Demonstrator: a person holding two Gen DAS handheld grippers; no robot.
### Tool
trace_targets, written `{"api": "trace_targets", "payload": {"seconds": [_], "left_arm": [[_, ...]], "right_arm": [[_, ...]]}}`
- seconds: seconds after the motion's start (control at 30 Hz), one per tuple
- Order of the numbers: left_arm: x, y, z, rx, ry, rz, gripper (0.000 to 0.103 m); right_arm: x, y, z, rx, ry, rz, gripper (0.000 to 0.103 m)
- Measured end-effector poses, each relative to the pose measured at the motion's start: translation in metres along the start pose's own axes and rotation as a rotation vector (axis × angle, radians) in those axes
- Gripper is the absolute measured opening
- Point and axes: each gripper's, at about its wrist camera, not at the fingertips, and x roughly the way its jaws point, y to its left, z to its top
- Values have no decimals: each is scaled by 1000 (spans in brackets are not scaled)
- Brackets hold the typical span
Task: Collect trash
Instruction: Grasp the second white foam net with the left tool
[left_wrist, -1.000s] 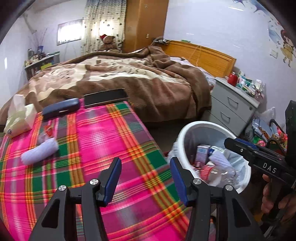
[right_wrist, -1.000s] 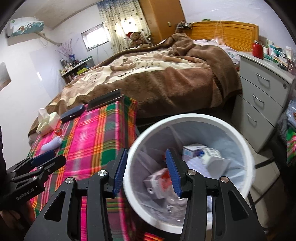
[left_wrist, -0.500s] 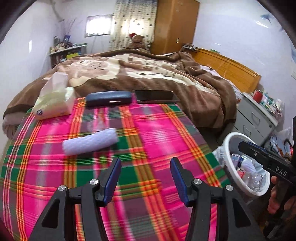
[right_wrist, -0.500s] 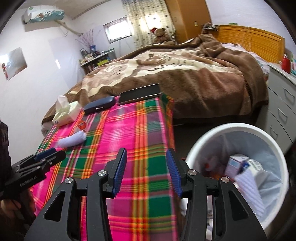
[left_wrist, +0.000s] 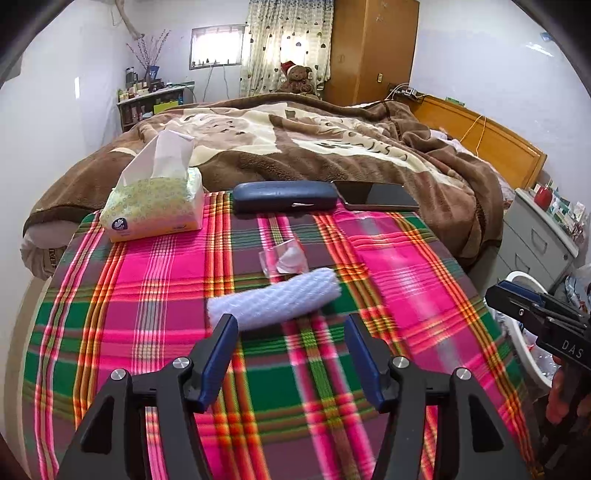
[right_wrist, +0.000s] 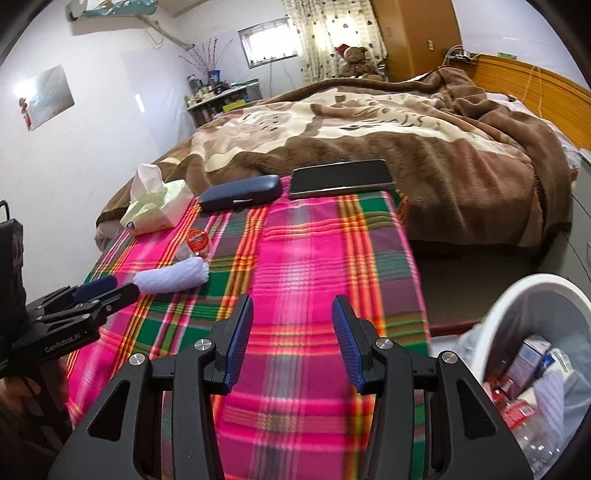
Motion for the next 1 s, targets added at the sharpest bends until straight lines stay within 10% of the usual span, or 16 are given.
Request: {"api": "trace_targets", "payload": {"seconds": [0.8, 1.0], "left_arm": [[77, 2, 12, 236, 151, -69, 60], [69, 15, 9, 201, 149, -86, 43]], "right_arm": [[47, 25, 19, -10, 53, -24, 46], [60, 38, 21, -26, 71, -1, 46]]}}
